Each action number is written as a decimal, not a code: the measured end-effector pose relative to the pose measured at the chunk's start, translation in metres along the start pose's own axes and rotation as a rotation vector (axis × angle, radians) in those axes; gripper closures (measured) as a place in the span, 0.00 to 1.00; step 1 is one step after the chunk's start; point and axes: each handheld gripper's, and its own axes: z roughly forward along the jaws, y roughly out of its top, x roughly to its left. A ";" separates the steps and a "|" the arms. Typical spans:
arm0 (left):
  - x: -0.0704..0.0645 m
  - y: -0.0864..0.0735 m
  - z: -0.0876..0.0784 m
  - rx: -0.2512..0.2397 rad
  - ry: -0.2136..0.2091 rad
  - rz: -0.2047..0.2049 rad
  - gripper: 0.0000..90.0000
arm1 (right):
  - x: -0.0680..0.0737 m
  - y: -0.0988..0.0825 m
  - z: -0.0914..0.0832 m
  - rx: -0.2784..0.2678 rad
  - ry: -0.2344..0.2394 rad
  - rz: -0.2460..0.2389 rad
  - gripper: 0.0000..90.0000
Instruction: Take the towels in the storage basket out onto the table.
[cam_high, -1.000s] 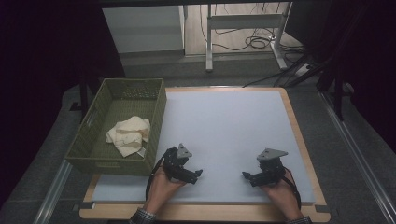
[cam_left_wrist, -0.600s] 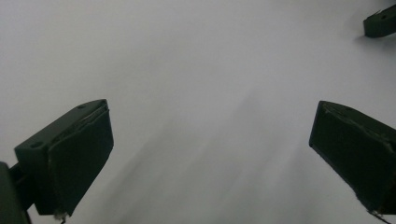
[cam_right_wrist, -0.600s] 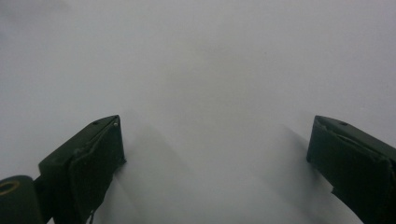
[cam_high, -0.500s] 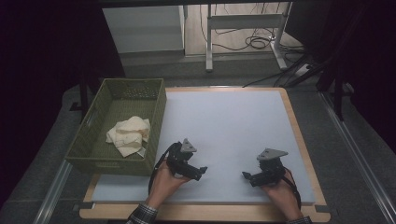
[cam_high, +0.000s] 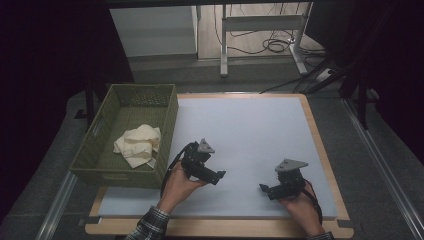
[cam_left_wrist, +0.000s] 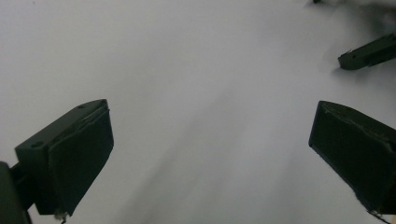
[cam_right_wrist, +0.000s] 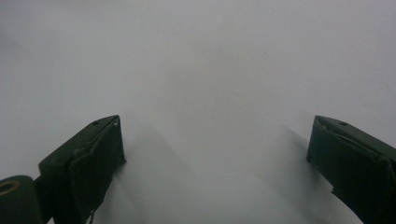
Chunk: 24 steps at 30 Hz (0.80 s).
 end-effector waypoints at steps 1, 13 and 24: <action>0.001 0.003 -0.002 -0.002 -0.006 0.002 0.00 | 0.000 0.000 0.000 -0.001 0.000 0.000 0.04; 0.013 0.029 -0.014 0.012 0.013 0.017 0.00 | 0.000 0.000 0.000 -0.001 0.000 0.000 0.04; 0.038 0.040 -0.033 0.011 0.051 -0.001 0.00 | 0.000 0.000 0.000 -0.001 0.000 -0.001 0.04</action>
